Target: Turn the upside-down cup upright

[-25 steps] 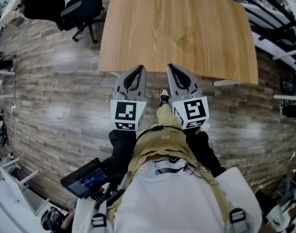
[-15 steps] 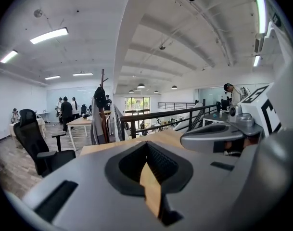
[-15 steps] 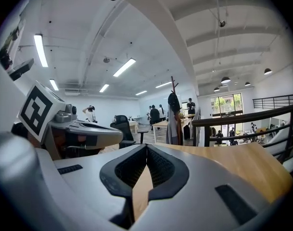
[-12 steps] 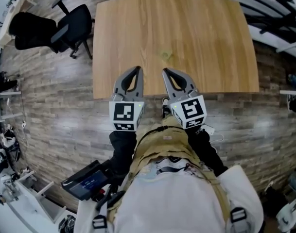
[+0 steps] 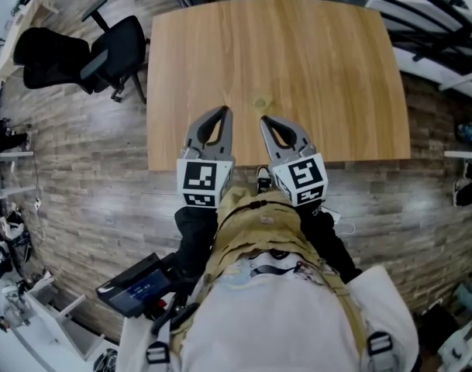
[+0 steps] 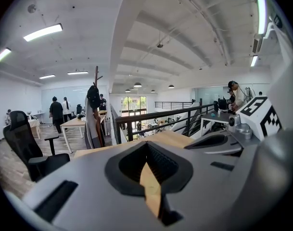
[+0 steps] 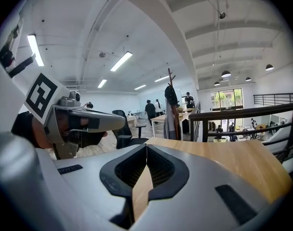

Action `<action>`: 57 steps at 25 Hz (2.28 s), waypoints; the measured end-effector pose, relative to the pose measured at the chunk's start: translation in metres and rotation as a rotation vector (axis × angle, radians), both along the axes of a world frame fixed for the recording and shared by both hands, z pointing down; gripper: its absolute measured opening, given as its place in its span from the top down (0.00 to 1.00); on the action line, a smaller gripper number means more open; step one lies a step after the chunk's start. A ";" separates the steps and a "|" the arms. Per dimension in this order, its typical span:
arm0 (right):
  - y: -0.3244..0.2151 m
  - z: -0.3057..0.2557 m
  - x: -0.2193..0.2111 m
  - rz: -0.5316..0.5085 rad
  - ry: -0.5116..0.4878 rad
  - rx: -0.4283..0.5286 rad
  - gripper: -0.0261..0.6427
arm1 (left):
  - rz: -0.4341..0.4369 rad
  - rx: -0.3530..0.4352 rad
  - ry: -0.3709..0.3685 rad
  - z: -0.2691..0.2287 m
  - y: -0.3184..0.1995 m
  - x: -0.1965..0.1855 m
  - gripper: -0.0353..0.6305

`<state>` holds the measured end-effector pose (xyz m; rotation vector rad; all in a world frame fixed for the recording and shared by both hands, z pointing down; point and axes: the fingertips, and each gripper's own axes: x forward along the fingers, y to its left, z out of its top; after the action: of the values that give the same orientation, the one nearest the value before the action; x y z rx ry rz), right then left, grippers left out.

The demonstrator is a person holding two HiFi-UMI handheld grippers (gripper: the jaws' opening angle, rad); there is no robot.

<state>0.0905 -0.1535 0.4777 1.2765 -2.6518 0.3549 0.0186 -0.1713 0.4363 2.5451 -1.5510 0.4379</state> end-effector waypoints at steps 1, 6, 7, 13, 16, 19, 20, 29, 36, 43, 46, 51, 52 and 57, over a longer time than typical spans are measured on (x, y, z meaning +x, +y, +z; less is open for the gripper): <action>-0.001 0.002 -0.002 -0.003 0.004 0.000 0.93 | 0.001 0.000 0.001 0.000 -0.001 -0.002 0.94; -0.014 0.010 -0.017 -0.012 0.037 -0.016 0.93 | 0.004 -0.015 0.018 0.006 -0.017 -0.017 0.94; -0.017 0.010 -0.018 -0.010 0.046 -0.021 0.93 | 0.008 -0.021 0.022 0.007 -0.021 -0.019 0.94; -0.044 0.004 -0.011 0.035 0.075 -0.007 0.93 | 0.042 -0.027 0.029 0.009 -0.043 -0.019 0.94; -0.054 0.016 -0.011 0.043 0.091 -0.029 0.93 | 0.047 -0.047 0.018 0.018 -0.053 -0.023 0.94; -0.061 0.031 -0.015 0.043 0.108 -0.059 0.93 | 0.039 -0.079 0.007 0.032 -0.062 -0.031 0.94; -0.063 0.034 -0.017 0.043 0.109 -0.064 0.93 | 0.038 -0.086 0.005 0.035 -0.065 -0.033 0.94; -0.083 0.064 -0.029 0.011 0.152 -0.108 0.93 | 0.058 -0.163 -0.023 0.082 -0.085 -0.035 0.94; -0.091 0.140 -0.015 0.013 0.240 -0.267 0.93 | 0.056 -0.317 -0.062 0.155 -0.089 -0.040 0.94; -0.090 0.199 -0.020 -0.063 0.338 -0.383 0.93 | 0.057 -0.409 -0.092 0.200 -0.099 -0.047 0.94; -0.086 0.216 -0.027 -0.114 0.375 -0.415 0.93 | 0.055 -0.441 -0.090 0.212 -0.098 -0.049 0.94; -0.080 0.235 -0.028 -0.147 0.457 -0.467 0.92 | 0.066 -0.468 -0.086 0.219 -0.096 -0.046 0.94; -0.080 0.238 -0.026 -0.143 0.471 -0.469 0.92 | 0.068 -0.470 -0.085 0.220 -0.096 -0.046 0.94; -0.083 0.250 -0.027 -0.149 0.481 -0.466 0.91 | 0.060 -0.483 -0.082 0.226 -0.096 -0.051 0.94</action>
<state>0.0633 -0.2362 0.7274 0.8767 -2.0804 0.5269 -0.0325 -0.2669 0.6621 2.2221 -1.2077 0.8206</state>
